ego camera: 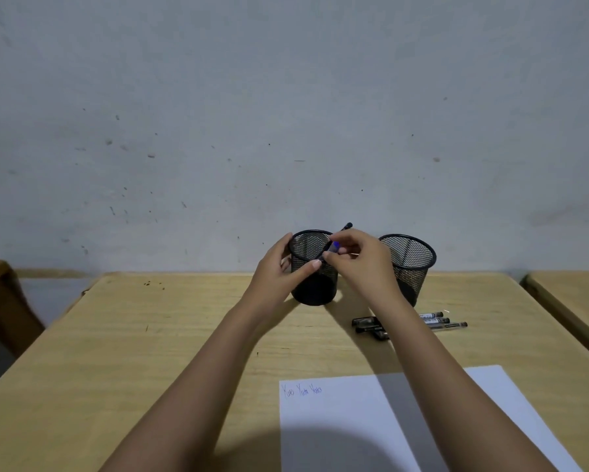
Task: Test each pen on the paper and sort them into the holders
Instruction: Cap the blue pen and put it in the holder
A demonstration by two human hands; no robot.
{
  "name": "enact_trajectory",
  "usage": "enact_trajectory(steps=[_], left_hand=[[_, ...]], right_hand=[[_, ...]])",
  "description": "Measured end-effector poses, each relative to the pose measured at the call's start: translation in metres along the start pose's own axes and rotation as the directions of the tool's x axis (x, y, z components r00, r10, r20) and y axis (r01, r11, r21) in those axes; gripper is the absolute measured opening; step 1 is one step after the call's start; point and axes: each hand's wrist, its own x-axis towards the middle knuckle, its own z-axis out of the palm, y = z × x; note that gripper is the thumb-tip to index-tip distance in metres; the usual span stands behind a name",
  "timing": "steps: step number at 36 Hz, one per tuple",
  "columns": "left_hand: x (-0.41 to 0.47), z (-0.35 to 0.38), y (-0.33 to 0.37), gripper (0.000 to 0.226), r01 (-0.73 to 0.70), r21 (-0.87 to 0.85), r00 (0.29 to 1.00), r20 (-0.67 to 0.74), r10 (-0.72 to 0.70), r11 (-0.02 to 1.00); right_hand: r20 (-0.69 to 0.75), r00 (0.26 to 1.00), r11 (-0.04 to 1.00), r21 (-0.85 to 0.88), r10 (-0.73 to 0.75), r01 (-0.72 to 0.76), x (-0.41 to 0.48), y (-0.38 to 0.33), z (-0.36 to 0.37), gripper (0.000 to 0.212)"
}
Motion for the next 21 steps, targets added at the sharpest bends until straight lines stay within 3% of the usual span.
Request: enact_trajectory(steps=[5,8,11,15,19,21], left_hand=[[-0.005,0.002,0.004,0.038,-0.012,0.077,1.0,-0.027,0.014,0.997],[-0.015,-0.004,-0.002,0.024,0.041,0.178,0.999,-0.019,-0.038,0.983],[-0.032,-0.016,-0.013,0.056,0.142,0.412,0.985,0.03,-0.169,0.9],[-0.061,-0.032,-0.021,0.058,0.083,0.629,0.973,0.116,-0.199,0.773],[-0.083,-0.04,-0.027,0.081,0.009,0.739,0.968,0.162,-0.19,0.674],[-0.093,-0.042,-0.031,0.082,0.039,0.765,0.957,0.156,-0.244,0.642]], right_hand=[[-0.02,1.0,0.997,0.078,0.018,-0.016,-0.014,0.0,-0.012,0.021],[-0.029,1.0,0.996,0.087,0.007,-0.004,-0.029,0.005,-0.026,0.018],[0.014,1.0,0.998,0.065,0.008,-0.009,-0.046,0.017,-0.044,0.015],[0.082,0.997,0.988,-0.154,0.005,0.008,-0.065,0.039,-0.066,0.016],[0.152,0.988,0.924,-0.381,0.021,0.039,-0.078,0.058,-0.078,0.021],[0.177,0.984,0.886,-0.46,0.024,0.061,-0.082,0.067,-0.081,0.023]])
